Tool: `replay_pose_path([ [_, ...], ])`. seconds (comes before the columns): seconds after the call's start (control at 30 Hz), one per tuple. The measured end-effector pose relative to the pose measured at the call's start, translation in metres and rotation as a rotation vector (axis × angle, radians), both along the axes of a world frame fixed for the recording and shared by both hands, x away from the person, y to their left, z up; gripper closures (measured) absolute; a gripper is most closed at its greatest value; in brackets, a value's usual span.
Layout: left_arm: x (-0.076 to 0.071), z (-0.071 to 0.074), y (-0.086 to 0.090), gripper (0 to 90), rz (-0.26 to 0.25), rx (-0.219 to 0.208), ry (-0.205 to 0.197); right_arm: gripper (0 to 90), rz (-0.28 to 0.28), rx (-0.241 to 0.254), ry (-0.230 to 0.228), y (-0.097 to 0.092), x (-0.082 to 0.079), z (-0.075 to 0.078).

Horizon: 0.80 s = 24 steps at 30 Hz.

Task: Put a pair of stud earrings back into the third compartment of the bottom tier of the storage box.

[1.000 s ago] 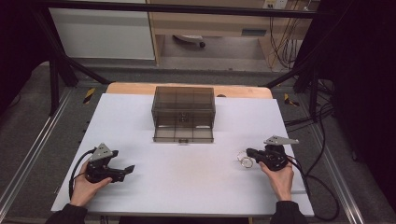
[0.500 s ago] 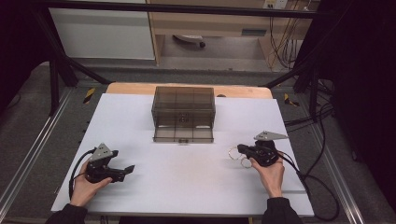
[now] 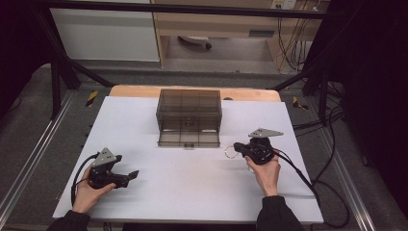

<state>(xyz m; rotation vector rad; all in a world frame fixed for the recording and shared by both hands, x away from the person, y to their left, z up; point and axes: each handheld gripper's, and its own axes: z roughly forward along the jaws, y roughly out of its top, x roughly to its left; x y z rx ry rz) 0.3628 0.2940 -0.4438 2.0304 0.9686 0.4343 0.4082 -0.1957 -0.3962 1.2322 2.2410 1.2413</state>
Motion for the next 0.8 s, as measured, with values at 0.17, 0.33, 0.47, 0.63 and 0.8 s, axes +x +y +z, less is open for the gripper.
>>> replay_pose_path([
  [0.17, 0.0, 0.0, 0.0, 6.9, 0.007, 0.002, 0.0, 87.2, 0.005, 0.006, -0.006, 0.01, 0.005, 0.001],
  [0.33, 0.0, -0.001, -0.001, 7.0, 0.008, 0.014, -0.001, 87.2, 0.006, 0.003, -0.012, 0.02, 0.009, 0.004],
  [0.47, 0.001, -0.003, -0.003, 6.9, 0.012, 0.021, 0.001, 87.2, 0.0, 0.008, -0.018, 0.027, 0.015, 0.006],
  [0.63, 0.001, -0.003, -0.002, 6.9, 0.013, 0.023, 0.001, 87.1, -0.003, 0.006, -0.021, 0.037, 0.022, 0.006],
  [0.8, 0.0, -0.002, -0.002, 6.9, 0.013, 0.019, -0.003, 87.2, -0.018, 0.004, -0.02, 0.047, 0.032, 0.005],
])
